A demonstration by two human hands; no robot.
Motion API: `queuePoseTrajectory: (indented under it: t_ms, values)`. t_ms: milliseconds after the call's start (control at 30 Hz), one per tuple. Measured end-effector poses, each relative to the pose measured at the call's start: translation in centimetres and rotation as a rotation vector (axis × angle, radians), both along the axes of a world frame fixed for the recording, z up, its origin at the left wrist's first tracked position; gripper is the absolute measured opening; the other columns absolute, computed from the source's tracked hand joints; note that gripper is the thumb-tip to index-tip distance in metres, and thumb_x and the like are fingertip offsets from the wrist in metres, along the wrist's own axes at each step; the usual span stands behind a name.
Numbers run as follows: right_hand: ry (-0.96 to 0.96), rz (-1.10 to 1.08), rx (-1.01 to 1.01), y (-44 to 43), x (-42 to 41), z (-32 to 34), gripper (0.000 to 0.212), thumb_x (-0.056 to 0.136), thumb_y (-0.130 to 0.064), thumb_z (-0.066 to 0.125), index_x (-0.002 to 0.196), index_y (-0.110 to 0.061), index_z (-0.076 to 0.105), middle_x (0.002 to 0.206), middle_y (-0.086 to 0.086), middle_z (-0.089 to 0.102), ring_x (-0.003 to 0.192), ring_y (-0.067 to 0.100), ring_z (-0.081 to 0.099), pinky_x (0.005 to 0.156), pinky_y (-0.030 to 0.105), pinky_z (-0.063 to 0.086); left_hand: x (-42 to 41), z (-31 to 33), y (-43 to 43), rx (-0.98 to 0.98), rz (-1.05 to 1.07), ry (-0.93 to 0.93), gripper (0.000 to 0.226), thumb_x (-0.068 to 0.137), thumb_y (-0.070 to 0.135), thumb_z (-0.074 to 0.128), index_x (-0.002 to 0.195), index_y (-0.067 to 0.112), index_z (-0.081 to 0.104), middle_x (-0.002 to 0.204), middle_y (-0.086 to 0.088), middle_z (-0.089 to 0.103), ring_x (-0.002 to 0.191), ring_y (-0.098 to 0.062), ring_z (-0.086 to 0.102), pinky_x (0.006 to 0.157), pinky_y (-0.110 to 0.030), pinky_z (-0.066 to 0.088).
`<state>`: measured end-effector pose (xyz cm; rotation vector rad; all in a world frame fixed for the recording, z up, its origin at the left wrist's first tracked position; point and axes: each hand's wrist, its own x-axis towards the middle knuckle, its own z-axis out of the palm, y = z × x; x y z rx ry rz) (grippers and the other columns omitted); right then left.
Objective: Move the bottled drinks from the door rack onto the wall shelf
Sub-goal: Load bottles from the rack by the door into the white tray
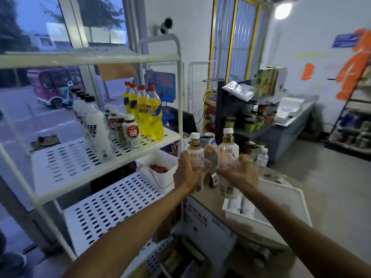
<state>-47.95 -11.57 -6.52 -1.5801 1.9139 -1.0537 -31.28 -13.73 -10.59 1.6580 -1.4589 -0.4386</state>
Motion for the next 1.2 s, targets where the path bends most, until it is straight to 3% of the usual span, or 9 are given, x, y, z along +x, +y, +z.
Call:
queuePoseTrajectory:
  t_ms: [133, 200, 333, 433, 533, 700, 900, 1100, 1200]
  values:
    - [0.054, -0.096, 0.042, -2.1, -3.4, -2.2, 0.071, 0.061, -0.051, 0.084, 0.113, -0.017, 0.049, 0.094, 0.003, 0.062, 0.078, 0.020, 0.060, 0.060, 0.028, 0.045, -2.7, -2.6, -3.3, 0.066, -0.095, 0.009, 0.070, 0.081, 0.047, 0.068, 0.135, 0.021, 0.031, 0.131, -0.007, 0.051, 0.113, -0.030, 0.057, 0.083, -0.039, 0.049]
    - [0.072, -0.124, 0.080, -3.3, -4.8, -3.5, 0.068, 0.061, -0.051, 0.084, 0.112, -0.016, 0.054, 0.095, 0.003, 0.066, 0.079, 0.020, 0.063, 0.063, 0.030, 0.050, -3.8, -3.9, -4.9, 0.115, -0.127, 0.021, 0.071, 0.080, 0.046, 0.070, 0.134, 0.018, 0.033, 0.130, -0.007, 0.053, 0.112, -0.030, 0.057, 0.084, -0.037, 0.050]
    - [0.106, -0.203, 0.159, -4.7, -6.9, -5.7, 0.060, 0.064, -0.049, 0.083, 0.104, -0.017, 0.053, 0.089, -0.002, 0.062, 0.079, 0.018, 0.058, 0.067, 0.029, 0.047, -6.0, -8.5, -9.4, 0.217, -0.216, 0.118, 0.098, 0.065, 0.064, 0.068, 0.141, 0.024, 0.021, 0.133, -0.009, 0.050, 0.114, -0.031, 0.056, 0.090, -0.048, 0.051]
    - [0.133, -0.264, 0.229, -5.2, -7.9, -7.3, 0.064, 0.061, -0.056, 0.083, 0.097, -0.021, 0.044, 0.082, -0.005, 0.054, 0.078, 0.017, 0.055, 0.067, 0.029, 0.046, -7.0, -8.3, -9.9, 0.273, -0.230, 0.020, 0.077, 0.070, 0.059, 0.072, 0.125, 0.021, 0.032, 0.120, -0.008, 0.057, 0.104, -0.032, 0.060, 0.083, -0.044, 0.053]
    - [0.138, -0.302, 0.295, -5.8, -9.2, -9.2, 0.075, 0.051, -0.067, 0.080, 0.101, -0.018, 0.052, 0.088, -0.002, 0.062, 0.077, 0.016, 0.062, 0.069, 0.035, 0.057, -7.9, -8.1, -10.4, 0.328, -0.271, -0.040, 0.068, 0.079, 0.049, 0.071, 0.126, 0.014, 0.037, 0.123, -0.010, 0.057, 0.105, -0.031, 0.059, 0.081, -0.038, 0.050]
    - [0.104, -0.332, 0.331, -6.2, -10.6, -10.5, 0.064, 0.060, -0.055, 0.084, 0.097, -0.017, 0.049, 0.086, 0.000, 0.059, 0.081, 0.020, 0.061, 0.067, 0.035, 0.053, -10.2, -9.0, -12.1, 0.396, -0.319, -0.047, 0.073, 0.078, 0.053, 0.069, 0.130, 0.016, 0.033, 0.120, -0.009, 0.060, 0.101, -0.032, 0.062, 0.082, -0.042, 0.053]
    - [0.048, -0.306, 0.354, -8.2, -13.9, -12.3, 0.035, 0.064, -0.045, 0.084, 0.070, -0.022, 0.058, 0.073, 0.000, 0.068, 0.065, 0.013, 0.068, 0.064, 0.037, 0.061, -13.5, -10.1, -14.4, 0.458, -0.302, -0.047, 0.070, 0.074, 0.061, 0.066, 0.124, 0.017, 0.045, 0.115, -0.005, 0.063, 0.100, -0.029, 0.063, 0.085, -0.041, 0.053]
    - [0.009, -0.320, 0.414, -11.7, -18.6, -14.9, 0.037, 0.061, -0.049, 0.085, 0.072, -0.018, 0.066, 0.070, -0.001, 0.069, 0.062, 0.012, 0.068, 0.058, 0.032, 0.059, -18.5, -12.7, -17.1, 0.533, -0.295, -0.076, 0.071, 0.065, 0.064, 0.066, 0.117, 0.018, 0.052, 0.111, -0.005, 0.064, 0.096, -0.026, 0.063, 0.082, -0.040, 0.054]
    - [-0.026, -0.307, 0.460, -13.1, -20.9, -17.2, 0.032, 0.064, -0.041, 0.086, 0.073, -0.019, 0.065, 0.070, -0.001, 0.069, 0.059, 0.009, 0.067, 0.054, 0.026, 0.056, -21.4, -14.2, -18.1, 0.598, -0.308, -0.126, 0.066, 0.074, 0.056, 0.069, 0.123, 0.015, 0.050, 0.114, -0.008, 0.064, 0.101, -0.028, 0.062, 0.082, -0.035, 0.051]
